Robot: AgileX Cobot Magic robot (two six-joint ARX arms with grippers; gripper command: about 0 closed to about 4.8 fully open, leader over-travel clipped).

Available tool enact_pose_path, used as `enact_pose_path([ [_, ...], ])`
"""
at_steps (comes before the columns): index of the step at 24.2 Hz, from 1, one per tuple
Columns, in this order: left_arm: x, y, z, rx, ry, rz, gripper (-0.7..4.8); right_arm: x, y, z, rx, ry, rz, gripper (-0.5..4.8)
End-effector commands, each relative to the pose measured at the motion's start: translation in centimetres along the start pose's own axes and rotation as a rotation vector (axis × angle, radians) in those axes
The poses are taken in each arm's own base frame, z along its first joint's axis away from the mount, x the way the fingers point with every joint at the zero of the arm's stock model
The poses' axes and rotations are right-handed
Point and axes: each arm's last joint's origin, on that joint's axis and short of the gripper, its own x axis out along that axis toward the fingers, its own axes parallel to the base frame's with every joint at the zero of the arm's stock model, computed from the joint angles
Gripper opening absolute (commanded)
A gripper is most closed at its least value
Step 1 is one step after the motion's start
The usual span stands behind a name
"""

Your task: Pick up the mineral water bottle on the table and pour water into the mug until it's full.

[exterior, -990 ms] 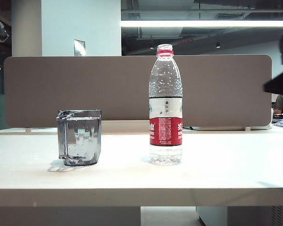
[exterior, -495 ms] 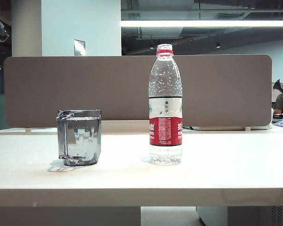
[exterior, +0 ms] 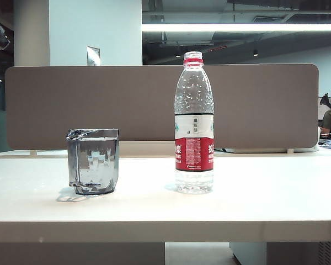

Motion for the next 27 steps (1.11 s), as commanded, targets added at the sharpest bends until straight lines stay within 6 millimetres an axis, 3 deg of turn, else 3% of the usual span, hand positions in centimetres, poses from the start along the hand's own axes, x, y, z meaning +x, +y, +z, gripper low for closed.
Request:
enact_pose_path([
  [1,-0.1,0.0,0.2,0.001,-0.014,0.002,-0.05,0.1,-0.3,-0.1,0.001,-0.002,-0.035,-0.05],
  [10,-0.1,0.0,0.1,0.001,-0.013,0.002,-0.05,0.0,-1.4,-0.1,0.023,-0.007,-0.143,-0.05],
  [22,-0.1,0.0,0.1,0.001,-0.012,0.002,-0.05,0.0,-1.4,-0.1,0.023,-0.007,-0.144,-0.05],
  [27,-1.2,0.4,0.0,0.031,-0.066,0.012,-0.05,0.0,-1.4,-0.1,0.023,-0.007,-0.145,-0.05],
])
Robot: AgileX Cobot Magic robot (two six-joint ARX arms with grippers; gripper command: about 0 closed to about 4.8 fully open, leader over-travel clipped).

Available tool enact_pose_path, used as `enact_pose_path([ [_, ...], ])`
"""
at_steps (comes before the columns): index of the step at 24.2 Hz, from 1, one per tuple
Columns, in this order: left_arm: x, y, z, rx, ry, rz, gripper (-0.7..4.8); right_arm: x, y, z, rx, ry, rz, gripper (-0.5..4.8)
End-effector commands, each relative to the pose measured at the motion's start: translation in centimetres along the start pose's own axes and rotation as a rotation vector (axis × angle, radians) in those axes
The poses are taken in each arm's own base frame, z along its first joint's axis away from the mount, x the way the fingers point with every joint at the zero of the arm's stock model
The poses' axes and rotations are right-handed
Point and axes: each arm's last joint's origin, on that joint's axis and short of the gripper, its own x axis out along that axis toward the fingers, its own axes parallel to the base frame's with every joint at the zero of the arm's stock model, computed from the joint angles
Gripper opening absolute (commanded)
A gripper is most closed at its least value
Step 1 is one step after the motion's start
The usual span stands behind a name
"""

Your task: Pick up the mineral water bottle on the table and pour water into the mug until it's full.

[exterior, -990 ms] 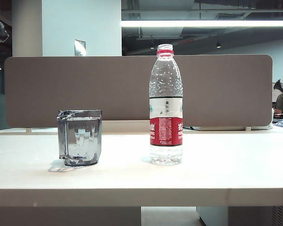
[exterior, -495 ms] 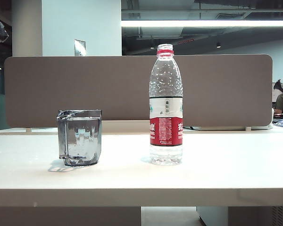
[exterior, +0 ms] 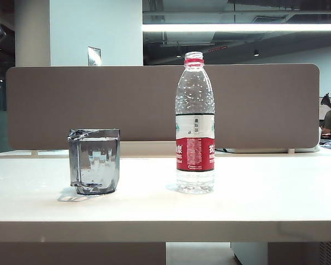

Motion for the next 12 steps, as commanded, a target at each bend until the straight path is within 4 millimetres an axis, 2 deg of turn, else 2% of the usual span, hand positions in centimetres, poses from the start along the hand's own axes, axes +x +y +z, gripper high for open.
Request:
enact_pose_path([
  [1,-0.7,0.6,0.1,0.091,-0.045,0.042,-0.05,0.1,0.0,-0.1,-0.002,-0.006,0.000,-0.05],
  [3,-1.4,1.4,0.0,0.107,-0.073,0.113,-0.05,0.1,0.0,-0.1,-0.002,-0.006,0.000,-0.05],
  [6,-3.3,2.6,-0.5,-0.010,-0.171,0.165,-0.05,0.1,0.0,-0.1,-0.002,-0.006,0.000,-0.05],
  [12,-3.9,3.5,-2.8,-0.071,-0.246,0.342,-0.05,0.1,0.0,-0.1,-0.002,-0.006,0.000,-0.05],
])
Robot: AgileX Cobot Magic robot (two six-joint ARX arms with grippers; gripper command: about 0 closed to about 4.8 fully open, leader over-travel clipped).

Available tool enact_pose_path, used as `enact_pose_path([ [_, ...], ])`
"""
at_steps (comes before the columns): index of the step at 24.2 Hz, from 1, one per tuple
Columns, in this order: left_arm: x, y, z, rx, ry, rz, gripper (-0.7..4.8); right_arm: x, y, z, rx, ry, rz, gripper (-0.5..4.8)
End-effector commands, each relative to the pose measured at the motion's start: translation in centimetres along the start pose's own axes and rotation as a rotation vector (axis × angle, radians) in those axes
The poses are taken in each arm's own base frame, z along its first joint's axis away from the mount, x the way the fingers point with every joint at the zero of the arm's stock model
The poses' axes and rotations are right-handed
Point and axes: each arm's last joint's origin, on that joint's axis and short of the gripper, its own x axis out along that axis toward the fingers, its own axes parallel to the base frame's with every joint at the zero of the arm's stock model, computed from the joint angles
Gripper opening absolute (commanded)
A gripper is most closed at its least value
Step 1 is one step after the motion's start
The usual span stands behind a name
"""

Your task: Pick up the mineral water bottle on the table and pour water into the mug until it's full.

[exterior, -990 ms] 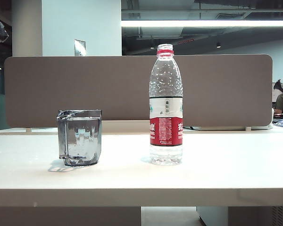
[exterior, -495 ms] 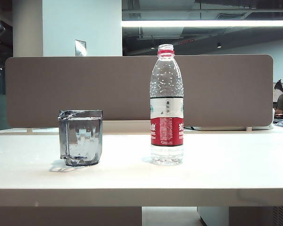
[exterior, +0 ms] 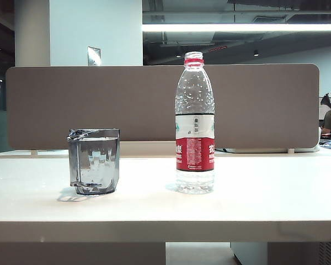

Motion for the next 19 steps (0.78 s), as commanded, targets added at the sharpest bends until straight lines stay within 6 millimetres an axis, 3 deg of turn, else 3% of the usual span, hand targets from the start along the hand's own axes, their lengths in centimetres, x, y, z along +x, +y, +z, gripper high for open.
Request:
enact_pose_path([
  [1,0.0,0.3,-1.7,-0.016,-0.038,0.050,-0.05,0.1,0.0,-0.1,-0.003,-0.005,0.000,-0.05],
  [8,1.5,0.5,-5.2,-0.076,-0.257,0.063,-0.05,0.1,0.0,-0.1,-0.003,-0.005,0.000,-0.05],
  [11,3.0,0.8,-7.2,-0.075,-0.326,0.072,-0.06,0.1,0.0,-0.1,-0.003,-0.005,0.000,-0.05],
  [19,5.6,1.2,-11.3,-0.182,-0.227,0.065,-0.06,0.1,0.0,-0.1,-0.003,-0.005,0.000,-0.05],
])
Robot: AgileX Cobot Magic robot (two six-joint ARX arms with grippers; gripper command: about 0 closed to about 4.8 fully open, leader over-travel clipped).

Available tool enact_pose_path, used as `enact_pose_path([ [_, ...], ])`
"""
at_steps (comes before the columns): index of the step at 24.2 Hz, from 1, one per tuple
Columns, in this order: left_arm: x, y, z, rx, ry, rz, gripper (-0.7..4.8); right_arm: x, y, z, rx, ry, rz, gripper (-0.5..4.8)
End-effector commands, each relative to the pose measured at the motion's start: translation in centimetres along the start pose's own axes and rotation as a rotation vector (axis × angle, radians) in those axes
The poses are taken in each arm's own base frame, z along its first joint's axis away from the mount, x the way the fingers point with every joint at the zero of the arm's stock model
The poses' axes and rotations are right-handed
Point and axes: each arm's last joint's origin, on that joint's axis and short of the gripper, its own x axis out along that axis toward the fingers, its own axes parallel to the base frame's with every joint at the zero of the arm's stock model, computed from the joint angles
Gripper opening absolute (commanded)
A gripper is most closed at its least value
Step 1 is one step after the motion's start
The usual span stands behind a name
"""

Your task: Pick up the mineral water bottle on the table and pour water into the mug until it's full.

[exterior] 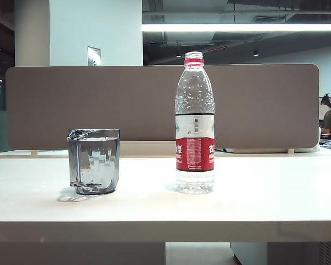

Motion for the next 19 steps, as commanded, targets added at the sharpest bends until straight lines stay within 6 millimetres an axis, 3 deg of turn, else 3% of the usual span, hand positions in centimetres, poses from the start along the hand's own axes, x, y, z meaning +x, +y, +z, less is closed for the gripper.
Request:
enact_pose_path([
  [1,0.44,0.21,-1.23,-0.035,0.009,0.001,-0.06,0.07,-0.02,-0.12,-0.003,-0.005,-0.001,-0.05],
  [10,0.59,-0.11,-1.80,0.043,0.037,0.164,-0.06,0.07,-0.02,-0.12,-0.003,-0.005,-0.001,-0.05],
  [19,0.59,-0.29,-2.14,0.035,0.077,0.104,-0.06,0.07,-0.01,-0.10,-0.003,-0.006,-0.001,-0.05],
])
